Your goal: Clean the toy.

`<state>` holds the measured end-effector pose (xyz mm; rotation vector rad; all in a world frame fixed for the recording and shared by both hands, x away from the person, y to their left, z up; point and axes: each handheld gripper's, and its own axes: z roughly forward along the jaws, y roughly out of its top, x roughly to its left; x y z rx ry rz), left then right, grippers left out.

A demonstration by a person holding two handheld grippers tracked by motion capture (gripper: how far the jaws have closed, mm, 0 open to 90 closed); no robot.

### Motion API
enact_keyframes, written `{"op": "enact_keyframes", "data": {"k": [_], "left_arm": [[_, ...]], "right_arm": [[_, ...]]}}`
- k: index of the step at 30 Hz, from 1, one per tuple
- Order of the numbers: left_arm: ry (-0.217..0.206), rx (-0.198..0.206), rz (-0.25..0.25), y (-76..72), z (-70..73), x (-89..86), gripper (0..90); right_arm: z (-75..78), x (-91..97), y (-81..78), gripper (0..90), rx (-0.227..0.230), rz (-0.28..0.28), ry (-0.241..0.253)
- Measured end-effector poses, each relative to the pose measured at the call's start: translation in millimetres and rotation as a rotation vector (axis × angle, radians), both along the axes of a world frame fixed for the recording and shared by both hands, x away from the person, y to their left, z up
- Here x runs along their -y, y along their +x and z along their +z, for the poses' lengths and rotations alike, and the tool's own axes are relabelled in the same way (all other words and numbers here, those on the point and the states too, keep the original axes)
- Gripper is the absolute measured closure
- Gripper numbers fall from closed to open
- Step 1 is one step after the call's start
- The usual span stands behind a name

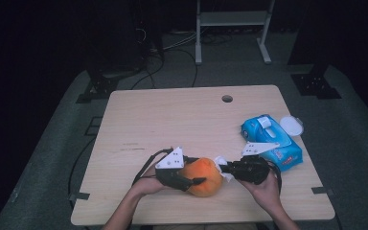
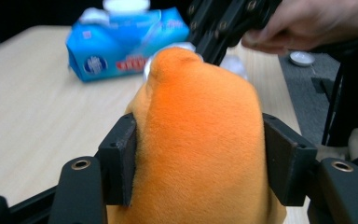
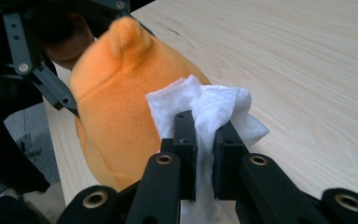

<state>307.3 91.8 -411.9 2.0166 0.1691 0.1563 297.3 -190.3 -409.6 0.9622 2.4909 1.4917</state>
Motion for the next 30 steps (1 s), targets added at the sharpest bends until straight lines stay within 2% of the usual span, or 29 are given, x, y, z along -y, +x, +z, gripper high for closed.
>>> {"op": "enact_keyframes", "data": {"k": [4,7,10,12,13,14,17,20,25,30], "left_arm": [[0.002,-0.007,0.028,0.0,-0.1,6.6,34.4],[0.018,-0.001,0.037,-1.6,-0.7,14.6,32.8],[0.029,0.009,0.053,-4.7,0.3,20.1,31.6],[0.032,0.013,0.064,-7.1,0.0,24.3,30.6],[0.039,0.018,0.068,-7.9,0.0,26.5,29.6],[0.041,0.021,0.068,-7.8,0.1,27.1,28.0],[0.035,0.019,0.061,-5.7,1.1,25.0,21.1],[0.013,0.010,0.037,-2.0,3.7,16.2,16.2],[-0.050,-0.041,0.030,8.1,3.5,-6.1,11.8],[-0.073,-0.136,0.012,21.7,-17.7,-21.1,9.0]], "right_arm": [[10.9,0.6,-4.7,81.5,0.042,0.005,0.023],[20.4,-2.4,-11.7,81.5,0.073,0.035,0.045],[27.0,-8.7,-19.0,81.4,0.121,0.040,0.015],[30.3,-10.6,-21.6,81.5,0.140,0.055,0.021],[31.2,-11.7,-22.0,81.5,0.153,0.058,0.006],[30.7,-12.9,-22.4,81.6,0.158,0.053,-0.018],[25.8,-11.8,-20.3,81.7,0.142,0.045,-0.039],[21.1,-10.2,-19.2,81.8,0.124,0.048,-0.041],[20.6,-7.0,-19.4,81.8,0.128,0.033,-0.056],[20.3,-1.4,-18.4,81.8,0.128,0.024,-0.064]]}}
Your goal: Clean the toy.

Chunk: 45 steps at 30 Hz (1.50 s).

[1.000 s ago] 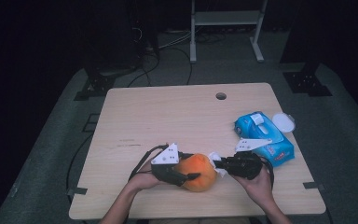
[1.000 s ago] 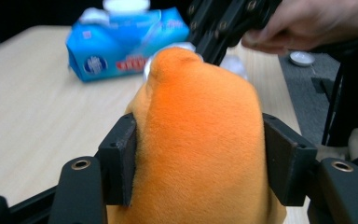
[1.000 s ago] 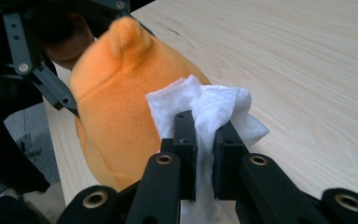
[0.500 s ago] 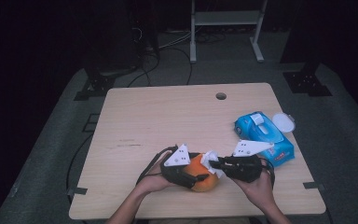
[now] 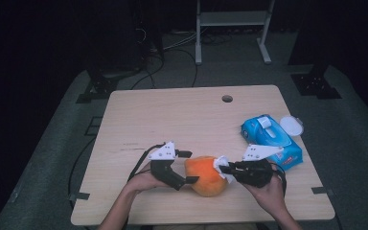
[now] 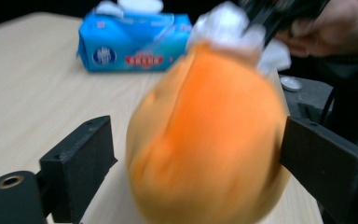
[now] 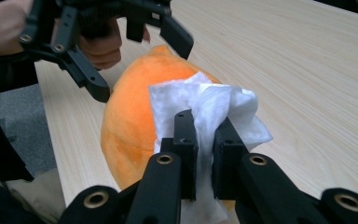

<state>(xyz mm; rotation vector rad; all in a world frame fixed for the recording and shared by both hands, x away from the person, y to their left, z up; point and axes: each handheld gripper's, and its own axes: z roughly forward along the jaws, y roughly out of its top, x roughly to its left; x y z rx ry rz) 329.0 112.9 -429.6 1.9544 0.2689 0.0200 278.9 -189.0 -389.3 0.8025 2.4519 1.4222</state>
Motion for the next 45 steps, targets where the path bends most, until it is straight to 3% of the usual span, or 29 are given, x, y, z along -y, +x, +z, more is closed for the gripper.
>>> {"op": "enact_keyframes", "data": {"k": [1,4,6,8,9,11,13,16,18,21,22,25,28,34,38,42,45], "left_arm": [[-0.011,-0.031,-0.018,2.2,-6.4,-0.7,8.9],[-0.022,-0.059,-0.064,2.1,-16.5,4.9,8.7],[-0.001,-0.030,-0.073,-1.3,-19.1,11.7,7.6],[-0.016,-0.016,-0.052,-3.0,-21.1,16.4,8.3],[-0.014,-0.001,-0.043,-3.8,-19.4,16.4,15.4],[-0.010,0.013,-0.025,-5.9,-10.7,15.7,25.4],[-0.032,0.054,-0.007,-10.3,1.6,14.8,30.7],[-0.063,0.092,0.014,-14.5,17.4,11.2,30.9],[-0.046,0.108,0.035,-14.2,17.8,10.2,29.9],[0.022,0.061,0.057,-10.1,-0.3,14.7,28.8],[0.008,0.049,0.059,-9.4,-5.2,15.2,28.8],[-0.010,0.034,0.076,-8.5,-4.6,16.0,29.0],[-0.008,0.030,0.095,-9.6,-6.2,20.5,29.2],[0.012,0.037,0.126,-11.9,-4.9,25.2,29.2],[-0.014,-0.006,0.157,-10.0,-6.6,24.3,29.9],[-0.021,-0.021,0.183,-8.3,-6.7,24.4,30.4],[-0.025,-0.023,0.199,-8.4,-6.8,27.1,30.3]], "right_arm": [[0.0,0.6,0.0,81.8,-0.003,0.000,0.001],[-0.1,2.6,0.6,81.7,-0.003,0.001,0.001],[-0.3,4.0,1.9,81.7,-0.008,-0.003,0.007],[-1.0,5.8,3.1,81.7,-0.019,-0.007,0.022],[-1.2,7.2,4.1,81.7,-0.026,-0.010,0.035],[-0.1,9.1,4.9,81.7,-0.023,-0.015,0.048],[3.9,12.9,5.6,81.7,-0.020,-0.023,0.081],[9.0,18.9,8.8,81.7,-0.018,-0.024,0.143],[8.2,20.3,12.1,81.6,-0.024,-0.033,0.163],[-6.5,15.6,20.7,81.6,-0.063,-0.050,0.108],[-12.8,14.0,23.9,81.6,-0.081,-0.053,0.087],[-16.2,17.4,27.4,81.6,-0.105,-0.059,0.102],[-7.6,16.0,20.2,81.5,-0.068,-0.042,0.111],[1.7,-13.3,-1.4,81.4,0.051,0.020,0.005],[0.3,-5.4,4.9,81.5,0.036,0.004,0.024],[-7.3,9.1,12.3,81.5,0.000,-0.051,0.026],[-6.5,5.7,8.4,81.4,0.004,-0.038,0.028]]}}
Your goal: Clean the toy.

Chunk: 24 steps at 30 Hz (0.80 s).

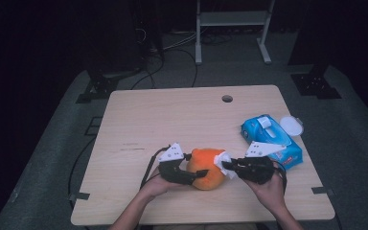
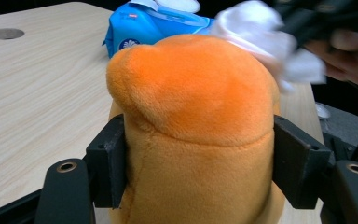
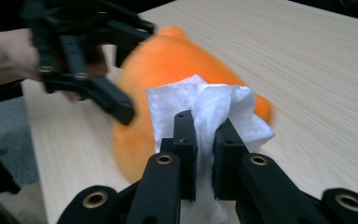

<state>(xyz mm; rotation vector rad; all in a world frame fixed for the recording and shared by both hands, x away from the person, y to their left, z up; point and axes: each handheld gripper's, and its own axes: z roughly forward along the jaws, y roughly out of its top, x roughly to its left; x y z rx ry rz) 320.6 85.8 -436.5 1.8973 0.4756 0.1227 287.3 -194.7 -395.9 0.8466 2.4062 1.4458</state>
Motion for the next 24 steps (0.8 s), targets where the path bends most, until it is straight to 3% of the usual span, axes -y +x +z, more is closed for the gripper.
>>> {"op": "enact_keyframes", "data": {"k": [4,7,9,11,13,16,17,20,21,24], "left_arm": [[0.007,0.003,0.008,-1.8,0.2,0.6,30.2],[0.014,0.016,0.007,-4.8,0.5,1.5,30.3],[0.025,0.031,-0.001,-8.7,1.2,4.0,30.3],[0.042,0.056,-0.027,-14.0,2.5,7.7,30.0],[0.053,0.068,-0.043,-17.9,3.8,10.8,28.7],[0.024,0.036,-0.133,-18.9,5.8,9.2,22.6],[0.027,0.054,-0.137,-19.0,6.8,7.2,22.3],[0.044,0.075,-0.087,-18.5,5.5,7.4,24.6],[0.049,0.090,-0.069,-19.2,4.6,7.8,26.4],[0.042,0.081,-0.049,-17.8,4.1,6.0,32.0]], "right_arm": [[5.3,-17.3,-11.1,81.4,0.052,0.049,-0.035],[5.9,-13.8,-8.3,81.5,0.046,0.049,-0.028],[5.0,-5.8,-3.3,81.6,0.035,0.018,-0.019],[3.1,4.4,2.2,81.5,0.021,-0.028,-0.013],[0.9,11.0,5.8,81.5,-0.002,-0.040,0.006],[-3.5,14.2,7.8,81.3,-0.012,-0.043,0.005],[-4.8,14.7,8.1,81.3,-0.016,-0.051,0.001],[-5.9,15.9,9.1,81.3,-0.030,-0.042,0.028],[-5.3,14.6,8.4,81.3,-0.023,-0.043,0.020],[-1.1,10.5,3.3,81.5,0.001,-0.028,0.004]]}}
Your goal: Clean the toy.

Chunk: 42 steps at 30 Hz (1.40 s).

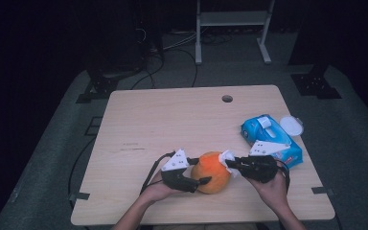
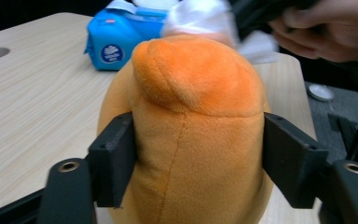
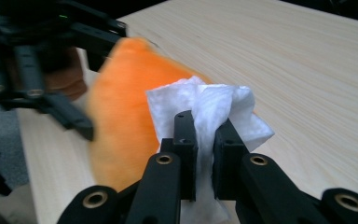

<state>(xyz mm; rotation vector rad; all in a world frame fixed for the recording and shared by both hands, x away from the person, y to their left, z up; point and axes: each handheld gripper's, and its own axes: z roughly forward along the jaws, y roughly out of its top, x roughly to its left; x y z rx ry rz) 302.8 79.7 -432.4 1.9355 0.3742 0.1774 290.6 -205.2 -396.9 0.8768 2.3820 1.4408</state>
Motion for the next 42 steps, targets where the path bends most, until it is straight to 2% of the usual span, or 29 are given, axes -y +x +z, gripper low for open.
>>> {"op": "enact_keyframes", "data": {"k": [3,5,7,10,12,14,17,20,21,23,25,28,31,32,33,34,36,40,42], "left_arm": [[-0.024,-0.025,0.011,2.4,-1.9,-0.6,33.4],[-0.011,-0.018,0.007,1.2,-1.5,-0.4,34.0],[-0.013,-0.021,0.007,1.4,-1.8,-1.4,35.2],[-0.014,-0.023,-0.006,0.7,-2.6,-0.8,35.6],[-0.015,-0.022,-0.028,-0.8,-2.7,0.9,34.7],[-0.005,-0.019,-0.046,-0.3,-0.3,1.2,29.1],[-0.028,-0.033,-0.039,3.5,3.2,-1.8,19.0],[-0.018,-0.041,-0.036,6.1,0.8,0.7,12.3],[-0.014,-0.037,-0.041,5.4,-0.8,2.6,12.7],[-0.002,-0.018,-0.040,3.2,-1.7,4.2,22.4],[0.002,-0.020,-0.027,2.2,-1.7,4.9,27.9],[0.004,-0.015,-0.008,0.5,-2.0,6.8,31.3],[0.003,-0.013,0.013,-1.5,-2.8,10.6,32.5],[0.003,-0.013,0.013,-1.5,-2.8,10.6,32.8],[0.009,-0.010,0.015,-3.0,-2.8,12.1,32.8],[0.013,-0.006,0.018,-3.4,-2.3,11.7,33.6],[0.007,-0.011,0.018,-3.9,-2.4,11.3,34.3],[0.023,0.002,-0.022,-7.7,-2.0,12.3,34.4],[0.023,-0.012,-0.061,-9.0,-1.3,13.0,33.1]], "right_arm": [[6.8,-8.5,-8.4,81.5,0.021,0.062,0.017],[11.0,-21.3,-16.3,81.4,0.055,0.111,-0.011],[13.6,-25.6,-17.9,81.5,0.086,0.110,-0.043],[12.7,-16.8,-11.3,81.5,0.066,0.066,-0.023],[9.3,-9.7,-6.1,81.5,0.038,0.047,-0.007],[4.4,-6.6,-3.5,81.5,0.011,0.064,0.008],[2.8,-7.4,-4.4,81.4,0.014,0.089,0.007],[2.5,-10.2,-5.0,81.2,0.010,0.113,0.016],[2.6,-11.1,-5.2,81.2,0.015,0.113,0.011],[3.4,-11.1,-4.9,81.2,0.015,0.107,0.000],[3.5,-9.0,-4.6,81.2,0.013,0.101,0.002],[6.1,-10.2,-8.0,81.3,0.022,0.102,-0.001],[10.9,-19.9,-15.3,81.3,0.042,0.151,0.005],[10.9,-19.9,-15.3,81.3,0.042,0.151,0.005],[11.8,-23.4,-17.2,81.3,0.054,0.161,-0.002],[14.3,-29.5,-20.3,81.3,0.078,0.164,-0.041],[14.6,-25.7,-17.8,81.5,0.072,0.150,-0.032],[12.9,-10.9,-9.9,81.5,0.067,0.068,-0.036],[8.1,-3.5,-5.3,81.4,0.029,0.064,-0.018]]}}
